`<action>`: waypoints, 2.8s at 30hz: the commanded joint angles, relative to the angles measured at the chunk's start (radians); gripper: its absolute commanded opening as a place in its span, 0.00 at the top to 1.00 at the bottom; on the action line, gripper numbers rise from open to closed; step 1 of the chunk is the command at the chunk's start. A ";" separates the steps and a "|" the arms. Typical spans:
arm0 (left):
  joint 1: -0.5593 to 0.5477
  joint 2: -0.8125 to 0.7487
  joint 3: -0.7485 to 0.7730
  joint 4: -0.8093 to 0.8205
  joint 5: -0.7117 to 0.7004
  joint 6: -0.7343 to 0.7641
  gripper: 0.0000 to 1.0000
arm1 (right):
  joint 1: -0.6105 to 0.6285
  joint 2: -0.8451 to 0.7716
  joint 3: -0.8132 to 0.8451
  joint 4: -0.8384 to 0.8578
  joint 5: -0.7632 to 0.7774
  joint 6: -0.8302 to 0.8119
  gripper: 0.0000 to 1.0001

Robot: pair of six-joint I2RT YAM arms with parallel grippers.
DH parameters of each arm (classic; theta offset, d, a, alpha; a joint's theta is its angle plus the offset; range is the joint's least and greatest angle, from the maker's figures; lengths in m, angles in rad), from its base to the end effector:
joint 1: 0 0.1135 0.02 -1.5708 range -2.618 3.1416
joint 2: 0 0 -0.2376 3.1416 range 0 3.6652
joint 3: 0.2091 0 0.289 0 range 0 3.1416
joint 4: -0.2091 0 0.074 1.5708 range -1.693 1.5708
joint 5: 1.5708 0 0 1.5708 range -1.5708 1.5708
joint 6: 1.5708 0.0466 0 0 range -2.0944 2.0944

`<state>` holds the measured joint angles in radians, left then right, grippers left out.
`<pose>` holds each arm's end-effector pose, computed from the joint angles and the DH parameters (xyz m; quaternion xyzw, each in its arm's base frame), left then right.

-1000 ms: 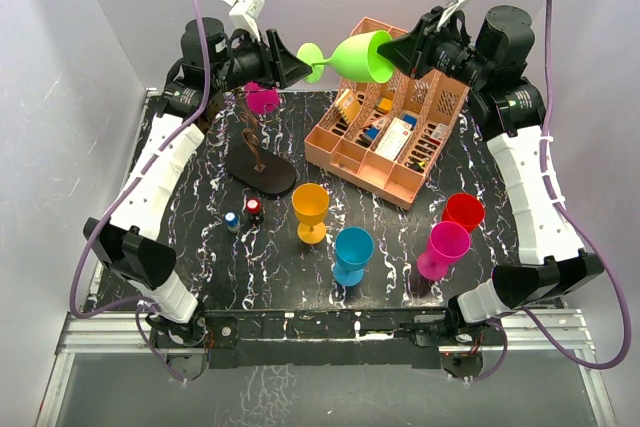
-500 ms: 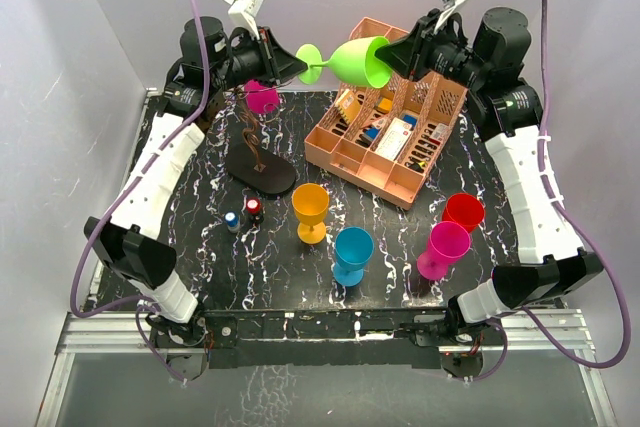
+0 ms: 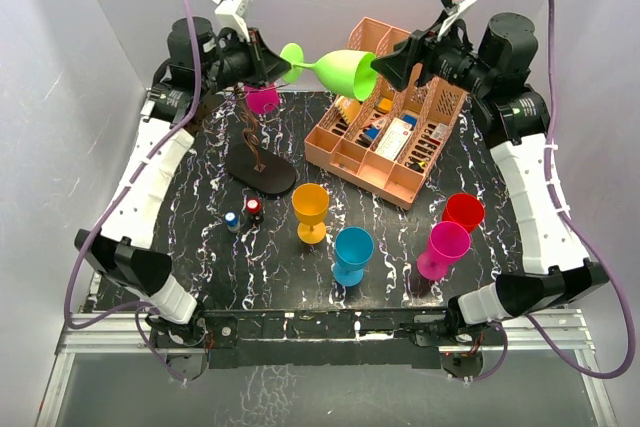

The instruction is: Place the wine glass upside down on the wine glass rack

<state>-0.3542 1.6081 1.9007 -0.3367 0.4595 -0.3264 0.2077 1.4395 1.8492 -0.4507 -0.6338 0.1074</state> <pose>0.3660 -0.1574 0.4848 0.1672 0.7013 -0.3798 0.5797 0.3229 0.0962 0.5121 -0.2499 0.6739 0.3253 0.6146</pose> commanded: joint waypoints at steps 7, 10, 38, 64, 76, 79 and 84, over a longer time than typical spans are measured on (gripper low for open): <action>0.121 -0.198 0.162 -0.127 -0.438 0.293 1.00 | -0.025 -0.075 0.031 -0.022 0.081 -0.085 0.27; 0.180 -0.234 0.149 -0.130 -0.544 0.361 1.00 | -0.025 -0.068 0.034 -0.030 0.073 -0.091 0.26; 0.367 -0.265 -0.358 0.263 -0.941 1.285 1.00 | -0.024 -0.034 -0.047 -0.111 0.021 -0.242 0.26; 0.185 -0.127 -0.347 0.249 -0.650 1.630 1.00 | -0.024 -0.052 -0.113 -0.116 0.040 -0.279 0.26; 0.163 -0.093 -0.273 0.163 -0.599 1.658 1.00 | -0.024 -0.051 -0.120 -0.108 0.039 -0.278 0.25; 0.163 -0.091 -0.255 0.142 -0.584 1.637 1.00 | -0.024 -0.053 -0.122 -0.108 0.041 -0.278 0.25; 0.163 -0.084 -0.241 0.124 -0.562 1.621 1.00 | -0.024 -0.051 -0.123 -0.106 0.043 -0.278 0.25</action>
<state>-0.1875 1.5188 1.6146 -0.1951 -0.1432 1.3140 0.1867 1.4220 1.7283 -0.6029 -0.6006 -0.1593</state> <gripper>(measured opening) 0.021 0.747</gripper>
